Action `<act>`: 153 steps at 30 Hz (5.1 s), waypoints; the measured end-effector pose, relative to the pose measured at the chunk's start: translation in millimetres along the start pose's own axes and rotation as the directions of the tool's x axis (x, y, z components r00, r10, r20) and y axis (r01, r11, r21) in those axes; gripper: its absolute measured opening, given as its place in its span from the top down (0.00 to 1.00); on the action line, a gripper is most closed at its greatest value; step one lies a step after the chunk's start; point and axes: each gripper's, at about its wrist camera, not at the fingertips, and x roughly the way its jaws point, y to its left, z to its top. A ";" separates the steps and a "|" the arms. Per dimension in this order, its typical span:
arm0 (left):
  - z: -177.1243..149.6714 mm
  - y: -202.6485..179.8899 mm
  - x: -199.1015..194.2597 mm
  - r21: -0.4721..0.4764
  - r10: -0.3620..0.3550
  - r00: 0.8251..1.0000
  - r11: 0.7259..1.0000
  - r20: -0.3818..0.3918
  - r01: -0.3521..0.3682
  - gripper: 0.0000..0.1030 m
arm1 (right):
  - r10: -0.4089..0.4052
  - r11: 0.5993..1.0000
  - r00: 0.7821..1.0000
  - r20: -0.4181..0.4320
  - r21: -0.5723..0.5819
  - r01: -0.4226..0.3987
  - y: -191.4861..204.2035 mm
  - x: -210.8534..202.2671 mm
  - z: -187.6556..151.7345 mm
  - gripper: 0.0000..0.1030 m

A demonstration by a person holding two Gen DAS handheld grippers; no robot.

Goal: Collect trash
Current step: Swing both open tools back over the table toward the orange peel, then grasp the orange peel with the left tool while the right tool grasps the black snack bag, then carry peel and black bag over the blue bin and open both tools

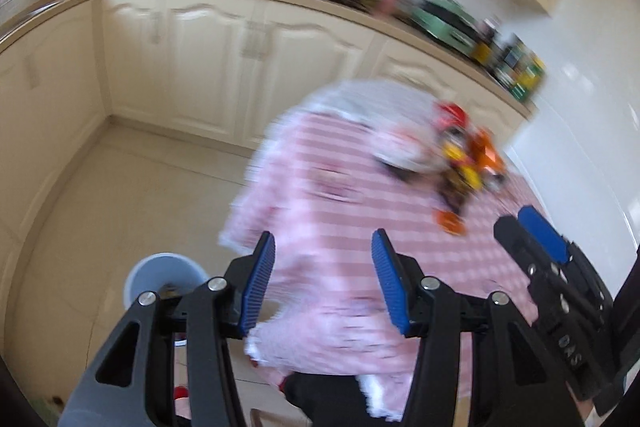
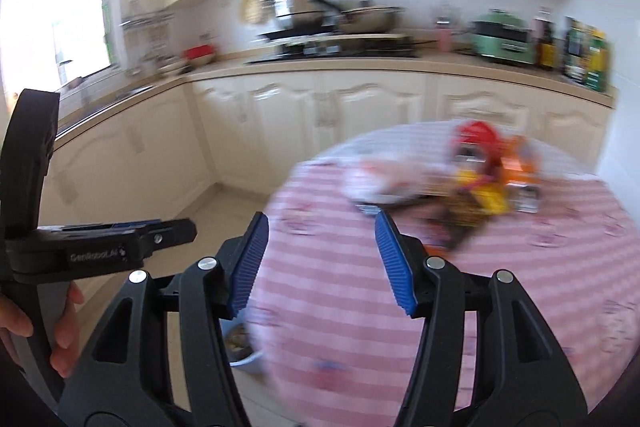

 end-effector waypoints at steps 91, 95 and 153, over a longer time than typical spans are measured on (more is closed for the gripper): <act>-37.0 99.9 -32.5 -0.131 0.116 0.992 0.985 0.045 -0.109 0.70 | 0.304 0.940 0.898 -0.318 -0.053 -0.337 127.1 77.3 -9.8 0.79; -52.7 154.4 -35.3 -0.212 0.180 0.984 0.962 0.009 -0.174 0.70 | 0.348 0.909 0.855 -0.385 -0.086 -0.409 180.0 106.4 -25.9 0.79; -83.2 324.7 11.7 -0.486 0.307 0.934 0.798 -0.184 -0.357 0.48 | 0.346 0.881 0.781 -0.520 -0.107 -0.461 282.0 250.1 -75.6 0.59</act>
